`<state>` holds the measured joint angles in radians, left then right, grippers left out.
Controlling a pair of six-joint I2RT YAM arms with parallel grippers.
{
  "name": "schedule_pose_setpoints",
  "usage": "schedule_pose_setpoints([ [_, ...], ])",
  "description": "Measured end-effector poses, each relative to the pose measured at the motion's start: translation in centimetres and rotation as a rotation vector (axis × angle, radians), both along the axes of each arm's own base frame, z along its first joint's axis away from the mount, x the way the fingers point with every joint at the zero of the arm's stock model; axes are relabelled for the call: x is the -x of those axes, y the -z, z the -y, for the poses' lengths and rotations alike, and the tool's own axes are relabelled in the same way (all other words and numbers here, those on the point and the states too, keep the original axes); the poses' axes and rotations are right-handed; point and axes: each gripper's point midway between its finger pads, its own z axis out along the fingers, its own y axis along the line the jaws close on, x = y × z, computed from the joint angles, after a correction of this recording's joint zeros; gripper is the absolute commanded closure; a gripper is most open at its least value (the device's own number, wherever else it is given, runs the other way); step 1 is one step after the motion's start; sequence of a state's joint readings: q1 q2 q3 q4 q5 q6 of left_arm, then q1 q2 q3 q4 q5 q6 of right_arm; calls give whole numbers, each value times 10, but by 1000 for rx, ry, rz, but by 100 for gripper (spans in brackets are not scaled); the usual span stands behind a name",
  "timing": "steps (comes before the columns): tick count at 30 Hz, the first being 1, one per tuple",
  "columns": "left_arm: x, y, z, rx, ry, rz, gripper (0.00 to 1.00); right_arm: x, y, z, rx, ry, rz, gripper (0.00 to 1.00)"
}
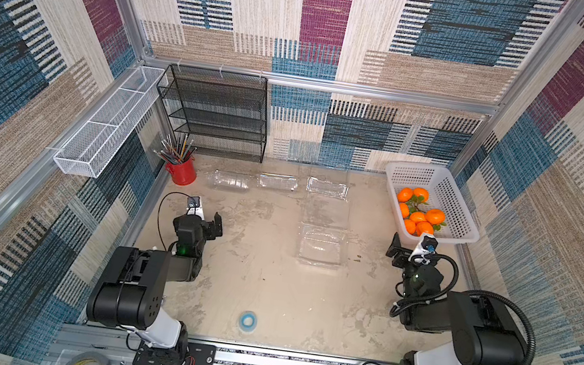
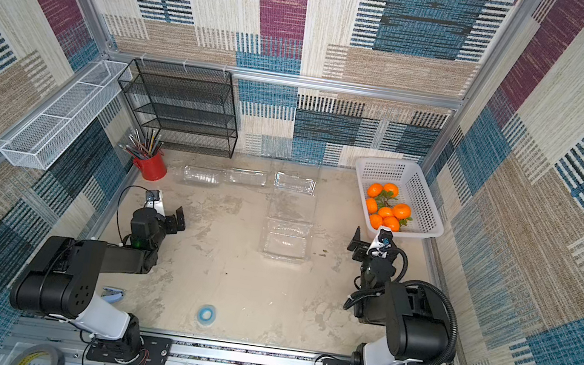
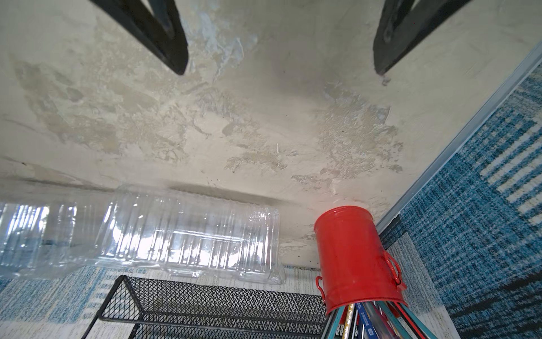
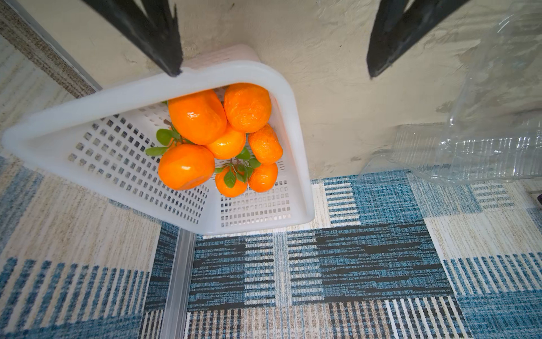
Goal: Take oranges out of containers
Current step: Reset both arms
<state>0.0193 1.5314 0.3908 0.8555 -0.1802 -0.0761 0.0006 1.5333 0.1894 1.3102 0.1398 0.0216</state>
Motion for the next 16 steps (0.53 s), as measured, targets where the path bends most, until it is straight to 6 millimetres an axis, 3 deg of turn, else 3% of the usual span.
schedule_pose_setpoints([
  [16, 0, 0, 0, 0, 0, 0, 1, -3, 5, -4, 8, -20, -23, 2],
])
